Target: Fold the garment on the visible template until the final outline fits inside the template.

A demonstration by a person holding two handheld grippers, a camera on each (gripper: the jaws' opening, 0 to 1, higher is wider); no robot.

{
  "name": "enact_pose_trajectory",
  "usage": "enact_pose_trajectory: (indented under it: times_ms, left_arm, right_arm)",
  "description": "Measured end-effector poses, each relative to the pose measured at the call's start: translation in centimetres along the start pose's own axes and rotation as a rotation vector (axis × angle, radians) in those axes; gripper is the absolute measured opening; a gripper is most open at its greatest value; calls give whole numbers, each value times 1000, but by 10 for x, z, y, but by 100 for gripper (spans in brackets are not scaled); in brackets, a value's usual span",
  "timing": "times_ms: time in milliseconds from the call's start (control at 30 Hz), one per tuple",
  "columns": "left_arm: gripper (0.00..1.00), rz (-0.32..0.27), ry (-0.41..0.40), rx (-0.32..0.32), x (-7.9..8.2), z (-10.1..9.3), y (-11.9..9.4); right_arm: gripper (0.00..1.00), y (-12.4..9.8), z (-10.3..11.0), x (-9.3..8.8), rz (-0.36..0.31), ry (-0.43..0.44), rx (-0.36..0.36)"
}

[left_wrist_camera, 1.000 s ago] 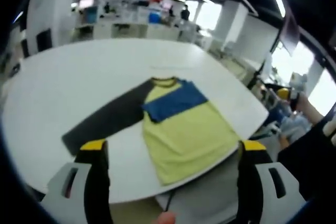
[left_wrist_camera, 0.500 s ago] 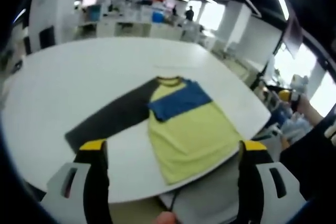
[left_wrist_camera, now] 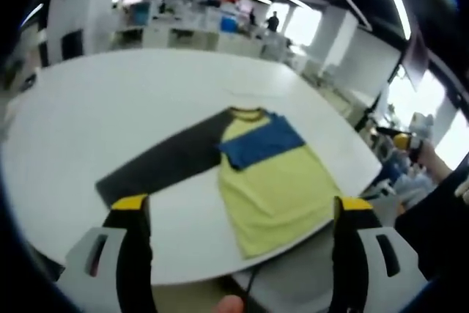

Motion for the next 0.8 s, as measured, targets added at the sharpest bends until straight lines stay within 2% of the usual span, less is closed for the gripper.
enact_pose_trajectory:
  times_ms: [233, 400, 800]
  left_arm:
    - [100, -42, -43, -17, 7, 25, -5]
    - [100, -24, -43, 9, 4, 45, 0]
    - [100, -35, -101, 6, 6, 90, 16]
  right_arm:
    - [96, 5, 3, -1, 7, 7, -7]
    - [95, 9, 5, -4, 11, 19, -18]
    - [95, 22, 8, -9, 41, 35, -26]
Point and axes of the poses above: the point that each gripper's makers call its tool centre point, and the gripper's own axes: y roughly forward along the fingers, z roughly to its left, x roughly out of its top, the point moved 2 cm from there along -y, roughly backward along the fingers, and after that the axes turned 11 degrees about -y, right-handed, at the moved point
